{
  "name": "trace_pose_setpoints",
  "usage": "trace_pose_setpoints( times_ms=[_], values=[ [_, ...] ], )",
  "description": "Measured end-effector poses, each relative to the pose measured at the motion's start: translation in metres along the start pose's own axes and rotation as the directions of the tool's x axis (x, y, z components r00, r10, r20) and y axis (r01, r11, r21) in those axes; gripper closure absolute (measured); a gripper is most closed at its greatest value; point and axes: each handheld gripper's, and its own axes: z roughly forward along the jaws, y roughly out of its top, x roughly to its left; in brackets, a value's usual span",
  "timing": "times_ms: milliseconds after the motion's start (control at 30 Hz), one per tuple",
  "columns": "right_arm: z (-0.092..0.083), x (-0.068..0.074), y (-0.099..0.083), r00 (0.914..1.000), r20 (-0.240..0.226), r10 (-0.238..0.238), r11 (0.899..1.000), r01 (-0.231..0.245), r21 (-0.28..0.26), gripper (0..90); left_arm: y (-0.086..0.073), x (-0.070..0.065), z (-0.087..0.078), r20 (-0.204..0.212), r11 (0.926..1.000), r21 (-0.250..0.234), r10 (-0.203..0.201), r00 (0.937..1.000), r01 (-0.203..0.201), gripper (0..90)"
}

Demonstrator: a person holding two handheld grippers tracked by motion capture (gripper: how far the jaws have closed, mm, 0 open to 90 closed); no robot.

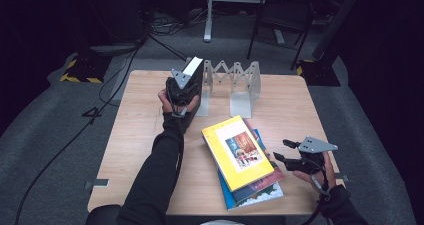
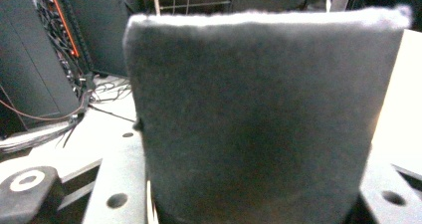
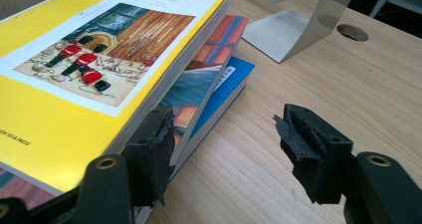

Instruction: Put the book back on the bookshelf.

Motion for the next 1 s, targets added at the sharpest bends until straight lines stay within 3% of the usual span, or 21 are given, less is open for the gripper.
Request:
trace_pose_setpoints(
  times_ms=[67,433,600,733,833,1000],
  values=[
    [0.000,0.001,0.000,1.0000,0.000,-0.005,1.000,0.005,0.000,37.7,-0.009,0.000,-0.008,-0.006,0.9996,-0.025,-0.010,0.9999,0.010,51.5],
    [0.004,0.004,0.000,0.9999,-0.010,-0.012,1.000,0.012,0.018,37.5,-0.029,-0.003,-0.024,-0.017,0.9979,-0.063,-0.017,0.9997,0.016,50.1],
    [0.004,0.004,0.000,0.9998,-0.011,-0.013,1.000,0.014,0.023,37.5,-0.035,0.000,-0.029,0.005,0.9978,-0.066,-0.005,1.0000,0.005,49.8],
    [0.005,0.005,0.001,0.9997,-0.017,-0.019,0.999,0.019,0.026,37.8,-0.040,-0.001,-0.033,0.001,0.9962,-0.087,-0.013,0.9999,0.013,49.1],
    [0.007,0.006,0.000,0.9995,-0.023,-0.022,0.999,0.023,0.036,37.7,-0.048,-0.005,-0.031,-0.019,0.9985,-0.053,-0.016,0.9997,0.015,46.3],
    [0.009,0.007,-0.001,0.9991,-0.033,-0.028,0.998,0.029,0.052,38.0,-0.063,-0.005,-0.031,-0.011,0.9992,-0.024,-0.032,0.9994,0.031,46.6]
  ],
)
